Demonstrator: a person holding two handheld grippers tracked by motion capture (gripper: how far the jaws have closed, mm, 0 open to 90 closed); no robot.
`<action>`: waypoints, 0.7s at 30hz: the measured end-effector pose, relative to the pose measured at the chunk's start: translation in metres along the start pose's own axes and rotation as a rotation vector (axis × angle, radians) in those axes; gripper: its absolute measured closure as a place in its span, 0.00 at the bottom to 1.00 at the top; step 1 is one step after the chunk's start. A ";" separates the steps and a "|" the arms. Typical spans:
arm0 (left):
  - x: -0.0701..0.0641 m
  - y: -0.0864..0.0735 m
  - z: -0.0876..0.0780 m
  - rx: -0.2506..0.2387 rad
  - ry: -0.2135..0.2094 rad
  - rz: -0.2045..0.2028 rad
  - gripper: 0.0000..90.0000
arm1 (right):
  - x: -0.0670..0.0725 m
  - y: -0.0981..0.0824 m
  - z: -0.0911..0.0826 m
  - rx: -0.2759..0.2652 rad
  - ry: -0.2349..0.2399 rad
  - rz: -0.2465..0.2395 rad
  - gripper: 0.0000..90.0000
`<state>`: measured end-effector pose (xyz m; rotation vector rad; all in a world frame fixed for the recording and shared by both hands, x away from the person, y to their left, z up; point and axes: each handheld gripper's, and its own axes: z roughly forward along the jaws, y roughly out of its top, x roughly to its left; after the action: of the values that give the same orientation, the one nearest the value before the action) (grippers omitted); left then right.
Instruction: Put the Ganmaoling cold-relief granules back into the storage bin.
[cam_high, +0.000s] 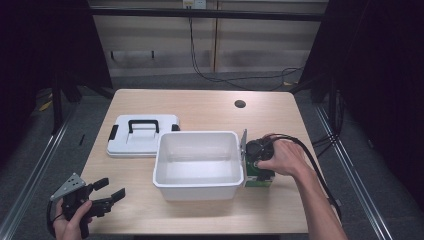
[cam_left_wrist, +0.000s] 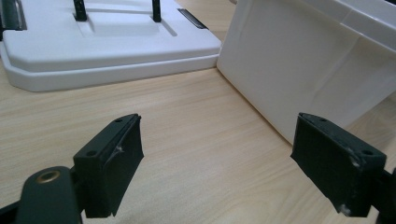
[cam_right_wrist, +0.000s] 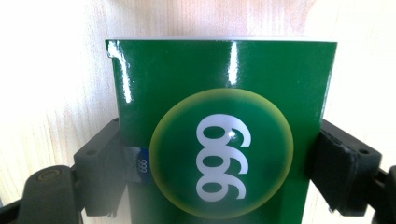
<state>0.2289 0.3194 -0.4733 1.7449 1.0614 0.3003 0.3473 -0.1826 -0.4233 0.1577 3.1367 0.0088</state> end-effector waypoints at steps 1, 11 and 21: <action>0.000 0.000 0.000 0.000 0.000 0.000 0.18 | 0.000 0.000 0.000 -0.002 -0.006 0.006 0.18; -0.001 0.000 0.000 -0.001 0.001 0.001 0.18 | 0.000 -0.002 -0.010 -0.014 -0.001 0.024 0.18; 0.000 0.000 0.000 0.000 0.004 0.008 0.18 | 0.002 0.000 -0.023 -0.013 0.007 0.018 0.18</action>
<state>0.2290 0.3198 -0.4728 1.7494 1.0574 0.3084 0.3455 -0.1821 -0.4002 0.1869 3.1409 0.0299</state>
